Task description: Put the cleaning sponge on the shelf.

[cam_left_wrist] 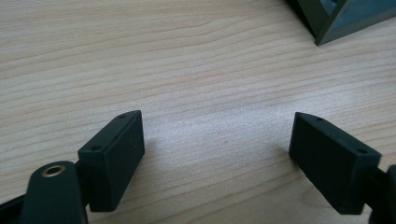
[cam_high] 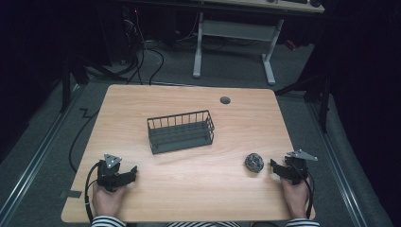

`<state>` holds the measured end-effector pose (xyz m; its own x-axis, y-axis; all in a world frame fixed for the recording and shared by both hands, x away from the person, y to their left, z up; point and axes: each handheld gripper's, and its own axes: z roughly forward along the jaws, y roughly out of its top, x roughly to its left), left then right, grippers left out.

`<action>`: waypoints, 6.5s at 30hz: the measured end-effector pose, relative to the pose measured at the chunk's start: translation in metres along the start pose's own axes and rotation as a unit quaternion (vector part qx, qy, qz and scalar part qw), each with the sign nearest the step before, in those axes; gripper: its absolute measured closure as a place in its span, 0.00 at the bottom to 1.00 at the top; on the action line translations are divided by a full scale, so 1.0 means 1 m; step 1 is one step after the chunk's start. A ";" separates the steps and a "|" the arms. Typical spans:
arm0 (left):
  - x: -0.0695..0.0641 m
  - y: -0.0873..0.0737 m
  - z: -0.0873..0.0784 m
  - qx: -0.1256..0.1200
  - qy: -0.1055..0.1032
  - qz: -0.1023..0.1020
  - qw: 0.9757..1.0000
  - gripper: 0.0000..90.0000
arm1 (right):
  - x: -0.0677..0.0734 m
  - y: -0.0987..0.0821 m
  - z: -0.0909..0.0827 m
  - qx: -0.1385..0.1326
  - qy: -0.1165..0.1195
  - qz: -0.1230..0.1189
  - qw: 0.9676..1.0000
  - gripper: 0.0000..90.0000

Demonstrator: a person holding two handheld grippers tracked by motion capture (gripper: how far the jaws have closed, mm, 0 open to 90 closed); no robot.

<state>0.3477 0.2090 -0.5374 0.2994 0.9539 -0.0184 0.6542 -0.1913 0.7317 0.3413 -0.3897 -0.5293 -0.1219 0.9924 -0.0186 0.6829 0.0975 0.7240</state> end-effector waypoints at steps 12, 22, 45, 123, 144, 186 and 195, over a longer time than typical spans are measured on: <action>0.000 0.001 0.001 0.003 -0.006 0.005 1.000 0.17 | 0.001 0.000 0.000 -0.001 0.001 -0.002 1.000 0.37; 0.003 0.002 -0.001 0.004 -0.006 -0.003 1.000 0.23 | 0.001 0.000 0.000 0.000 0.001 -0.001 1.000 0.37; 0.006 0.028 -0.023 -0.007 -0.067 -0.017 0.998 0.29 | 0.001 0.000 0.000 0.000 0.003 -0.004 1.000 0.36; -0.040 0.180 0.034 0.131 -0.066 0.092 0.985 0.44 | 0.002 -0.001 0.000 0.000 0.006 -0.006 1.000 0.34; -0.046 0.170 0.039 0.136 -0.067 0.104 0.983 0.61 | 0.002 -0.001 0.000 0.000 0.006 -0.007 1.000 0.33; -0.072 0.143 0.017 0.104 -0.098 0.124 0.982 0.67 | 0.002 -0.001 0.000 0.000 0.007 -0.006 1.000 0.33; -0.079 0.133 0.009 0.090 -0.112 0.127 0.981 0.66 | 0.002 -0.001 0.000 0.000 0.007 -0.007 1.000 0.33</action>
<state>0.4171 0.1060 -0.4446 0.6007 0.7994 -0.0146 0.6442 -0.4731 0.6010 0.3403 -0.3874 -0.5296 -0.1406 0.9899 -0.0187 0.6817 0.1105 0.7232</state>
